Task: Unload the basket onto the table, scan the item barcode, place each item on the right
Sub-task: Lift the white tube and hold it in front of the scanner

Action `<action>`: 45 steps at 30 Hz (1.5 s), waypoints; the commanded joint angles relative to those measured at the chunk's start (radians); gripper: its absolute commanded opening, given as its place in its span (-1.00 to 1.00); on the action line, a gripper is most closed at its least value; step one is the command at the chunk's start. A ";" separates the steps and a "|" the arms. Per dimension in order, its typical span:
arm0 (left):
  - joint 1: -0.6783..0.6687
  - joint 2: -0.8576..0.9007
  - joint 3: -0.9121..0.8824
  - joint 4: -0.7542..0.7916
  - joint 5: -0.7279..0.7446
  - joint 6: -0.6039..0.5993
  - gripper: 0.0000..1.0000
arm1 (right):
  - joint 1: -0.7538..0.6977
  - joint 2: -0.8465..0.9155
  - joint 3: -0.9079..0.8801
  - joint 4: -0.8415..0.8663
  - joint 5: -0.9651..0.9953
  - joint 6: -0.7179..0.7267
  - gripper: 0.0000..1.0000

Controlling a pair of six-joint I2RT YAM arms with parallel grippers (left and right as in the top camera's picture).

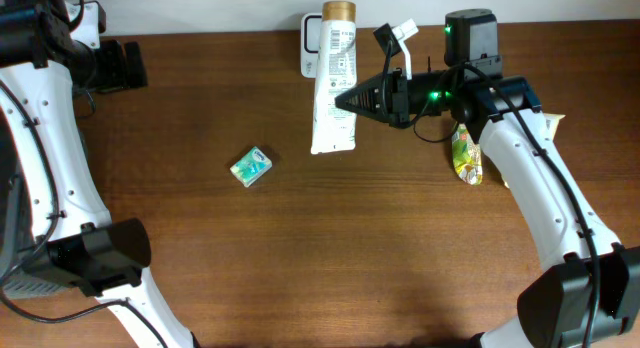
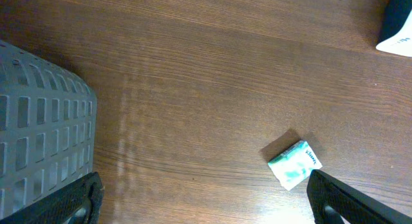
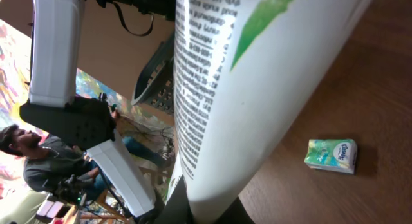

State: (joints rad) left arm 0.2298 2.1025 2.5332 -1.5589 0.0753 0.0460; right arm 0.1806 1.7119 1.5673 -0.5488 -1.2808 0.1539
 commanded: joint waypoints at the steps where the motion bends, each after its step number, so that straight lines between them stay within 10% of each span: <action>1: 0.005 -0.004 0.016 0.002 0.007 0.012 0.98 | -0.002 -0.040 0.034 0.000 0.077 0.053 -0.92; 13: 0.005 -0.004 0.016 0.002 0.007 0.012 0.98 | 0.187 0.077 0.511 -0.446 1.282 -0.143 -0.92; 20: 0.005 -0.004 0.016 0.002 0.007 0.012 0.98 | 0.271 0.338 0.550 -0.134 1.811 -0.576 -0.92; 27: 0.005 -0.004 0.016 0.002 0.007 0.012 0.98 | 0.271 0.581 0.550 0.251 1.933 -0.981 -0.92; 45: 0.005 -0.004 0.016 0.002 0.008 0.012 0.98 | 0.270 0.756 0.549 0.336 1.960 -1.018 -0.92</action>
State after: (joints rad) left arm 0.2298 2.1025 2.5332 -1.5589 0.0753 0.0460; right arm 0.4469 2.4905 2.0945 -0.2146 0.6136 -0.8715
